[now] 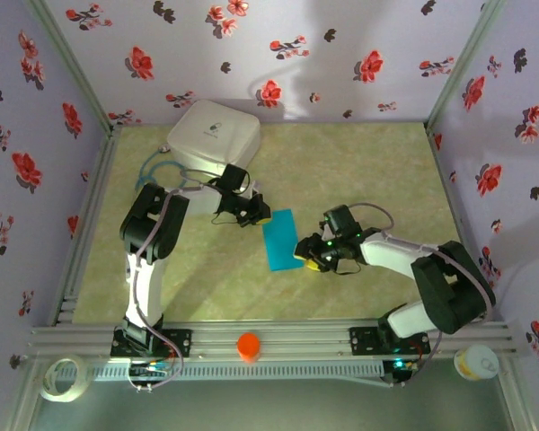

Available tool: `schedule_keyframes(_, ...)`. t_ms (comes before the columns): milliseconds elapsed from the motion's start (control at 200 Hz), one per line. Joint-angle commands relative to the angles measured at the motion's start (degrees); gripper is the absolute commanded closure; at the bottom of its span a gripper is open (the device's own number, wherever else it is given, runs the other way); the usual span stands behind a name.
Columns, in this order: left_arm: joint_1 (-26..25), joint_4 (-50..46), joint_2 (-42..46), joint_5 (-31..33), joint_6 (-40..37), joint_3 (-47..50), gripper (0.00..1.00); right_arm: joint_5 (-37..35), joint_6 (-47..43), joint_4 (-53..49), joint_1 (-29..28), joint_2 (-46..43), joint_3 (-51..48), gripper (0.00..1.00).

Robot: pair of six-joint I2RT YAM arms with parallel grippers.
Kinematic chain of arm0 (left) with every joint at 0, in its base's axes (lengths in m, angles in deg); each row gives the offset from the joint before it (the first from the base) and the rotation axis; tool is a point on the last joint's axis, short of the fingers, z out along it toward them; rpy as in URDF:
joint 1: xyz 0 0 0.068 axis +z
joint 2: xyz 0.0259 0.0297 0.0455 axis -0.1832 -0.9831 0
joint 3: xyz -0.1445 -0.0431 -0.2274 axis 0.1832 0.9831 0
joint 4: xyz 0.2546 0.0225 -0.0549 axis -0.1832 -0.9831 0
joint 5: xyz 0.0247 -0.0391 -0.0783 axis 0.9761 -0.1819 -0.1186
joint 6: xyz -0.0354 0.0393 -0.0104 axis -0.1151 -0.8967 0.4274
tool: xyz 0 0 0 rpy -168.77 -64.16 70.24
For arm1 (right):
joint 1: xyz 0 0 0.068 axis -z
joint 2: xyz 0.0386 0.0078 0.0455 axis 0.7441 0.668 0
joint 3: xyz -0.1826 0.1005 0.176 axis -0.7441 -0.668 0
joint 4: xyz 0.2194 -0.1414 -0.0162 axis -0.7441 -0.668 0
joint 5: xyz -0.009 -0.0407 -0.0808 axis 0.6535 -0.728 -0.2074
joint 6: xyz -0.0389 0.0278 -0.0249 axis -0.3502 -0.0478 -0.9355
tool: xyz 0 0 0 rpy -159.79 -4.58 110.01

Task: Fold a paper plane with a square sheet of paper (pick it up from the middle)
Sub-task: First fold the square sheet of paper in half at the center of the table, then fold the triangle a second time at the center of the table.

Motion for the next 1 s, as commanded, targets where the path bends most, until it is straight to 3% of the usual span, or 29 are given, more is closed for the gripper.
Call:
schedule_keyframes(0,0.16,-2.63,-0.87,1.9,0.11,1.56,0.94,2.49,1.87,4.24,-0.5,2.09,-0.62,0.53)
schedule_keyframes(415,0.16,-1.49,-0.76,0.65,0.21,1.66,0.94,3.47,0.39,6.73,0.26,4.37,2.31,0.53)
schedule_keyframes(595,0.16,-1.66,-0.74,0.62,0.32,1.51,0.94,-1.76,-3.74,-2.83,0.36,2.76,3.73,0.53)
schedule_keyframes(750,0.16,-2.02,-0.83,0.62,0.19,1.4,0.94,-2.41,-3.28,-4.75,0.4,-1.26,1.42,0.53)
schedule_keyframes(995,0.13,-2.53,-0.82,0.67,-0.04,1.24,0.94,0.26,-2.66,-3.08,0.22,0.72,0.34,0.52)
